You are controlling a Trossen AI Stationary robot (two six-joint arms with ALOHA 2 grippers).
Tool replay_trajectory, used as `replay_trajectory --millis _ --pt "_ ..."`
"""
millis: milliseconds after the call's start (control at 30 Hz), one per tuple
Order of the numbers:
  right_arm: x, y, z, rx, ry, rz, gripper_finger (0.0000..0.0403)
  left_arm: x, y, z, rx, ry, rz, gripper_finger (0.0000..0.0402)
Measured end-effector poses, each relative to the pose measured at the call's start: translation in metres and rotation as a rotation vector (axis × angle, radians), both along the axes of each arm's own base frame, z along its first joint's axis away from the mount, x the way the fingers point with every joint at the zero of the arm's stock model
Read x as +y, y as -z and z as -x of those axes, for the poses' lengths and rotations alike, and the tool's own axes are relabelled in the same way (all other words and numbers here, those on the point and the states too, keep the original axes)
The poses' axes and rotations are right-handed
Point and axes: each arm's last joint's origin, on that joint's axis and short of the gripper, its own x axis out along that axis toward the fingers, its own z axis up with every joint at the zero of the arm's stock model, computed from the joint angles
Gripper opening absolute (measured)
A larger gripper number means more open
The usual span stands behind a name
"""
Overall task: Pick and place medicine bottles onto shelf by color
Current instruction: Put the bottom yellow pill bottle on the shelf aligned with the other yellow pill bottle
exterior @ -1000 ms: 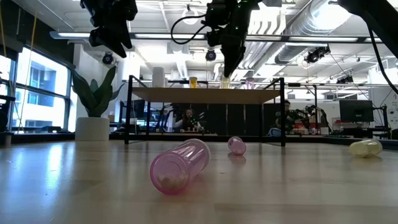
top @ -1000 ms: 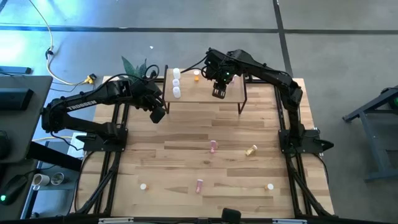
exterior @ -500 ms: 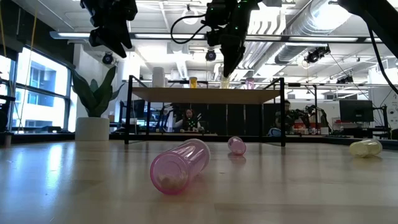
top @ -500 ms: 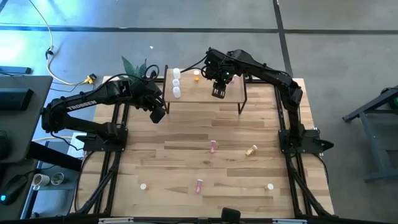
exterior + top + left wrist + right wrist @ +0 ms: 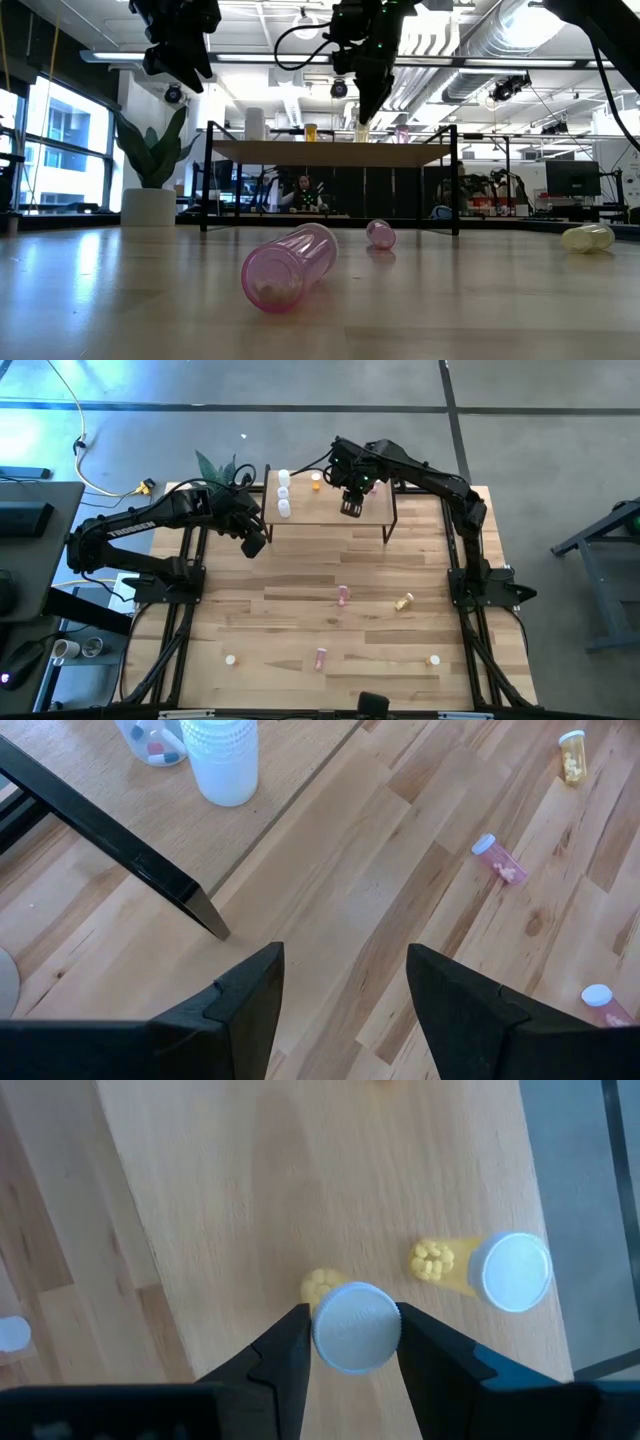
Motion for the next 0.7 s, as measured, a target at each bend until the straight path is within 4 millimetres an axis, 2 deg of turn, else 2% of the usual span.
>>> replay_trajectory --millis 700 --pt "0.0003 0.0002 0.0006 0.014 -0.03 0.005 0.0136 0.0 0.0 0.0 0.009 0.028 -0.017 0.02"
